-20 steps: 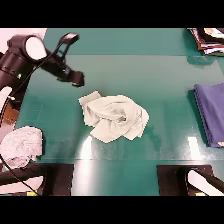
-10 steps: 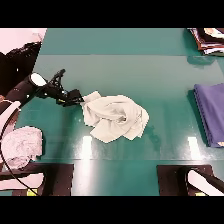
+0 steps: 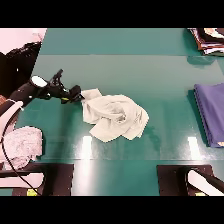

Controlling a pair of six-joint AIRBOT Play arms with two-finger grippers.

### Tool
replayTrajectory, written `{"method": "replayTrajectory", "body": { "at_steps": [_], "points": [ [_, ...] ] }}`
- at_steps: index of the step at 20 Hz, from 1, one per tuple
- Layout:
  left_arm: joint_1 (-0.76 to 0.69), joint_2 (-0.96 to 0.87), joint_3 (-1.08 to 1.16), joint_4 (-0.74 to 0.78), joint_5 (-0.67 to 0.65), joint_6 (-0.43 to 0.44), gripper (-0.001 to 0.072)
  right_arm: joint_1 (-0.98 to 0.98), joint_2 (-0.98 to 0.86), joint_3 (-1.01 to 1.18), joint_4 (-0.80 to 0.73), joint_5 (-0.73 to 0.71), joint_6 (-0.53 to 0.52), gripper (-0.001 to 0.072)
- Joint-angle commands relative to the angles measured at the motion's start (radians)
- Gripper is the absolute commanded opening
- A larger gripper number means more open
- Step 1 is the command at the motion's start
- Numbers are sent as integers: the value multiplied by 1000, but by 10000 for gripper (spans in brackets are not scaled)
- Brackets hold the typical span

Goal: Fold the shirts.

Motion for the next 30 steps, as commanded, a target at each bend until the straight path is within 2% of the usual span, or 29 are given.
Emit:
{"method": "replayTrajectory", "body": {
  "at_steps": [1, 3, 6, 9, 10, 12, 13, 16, 20, 27, 29, 30],
  "points": [
    [33, 84, 92, 55, -14, 28, 26, 1, 0, 0, -123, 74, 3, 18],
    [39, 169, 157, 143, -37, 35, 26, 1, 0, -7, -220, 134, 13, 17],
    [39, 273, 182, 213, -47, 35, 27, 1, 1, -119, -277, 159, 42, 18],
    [39, 302, 182, 256, -67, 35, 27, 20, 0, -350, -277, 103, 43, 19],
    [39, 300, 182, 260, -77, 35, 27, 45, 0, -444, -275, 60, 43, 46],
    [39, 300, 180, 261, -95, 35, 27, 133, -10, -616, -275, -52, 43, 399],
    [39, 300, 177, 261, -99, 34, 27, 193, -33, -684, -275, -106, 43, 407],
    [39, 300, 175, 266, -106, 34, 27, 377, -150, -771, -264, -246, 43, 407],
    [39, 300, 175, 270, -127, 35, 27, 532, -334, -731, -144, -404, 27, 407],
    [39, 300, 175, 277, -142, 35, 27, 650, -586, -499, -145, -412, 31, 403],
    [39, 300, 175, 277, -142, 35, 27, 665, -623, -457, -146, -414, 32, 270],
    [39, 300, 175, 278, -142, 35, 27, 671, -633, -442, -148, -414, 31, 169]
  ]
}}
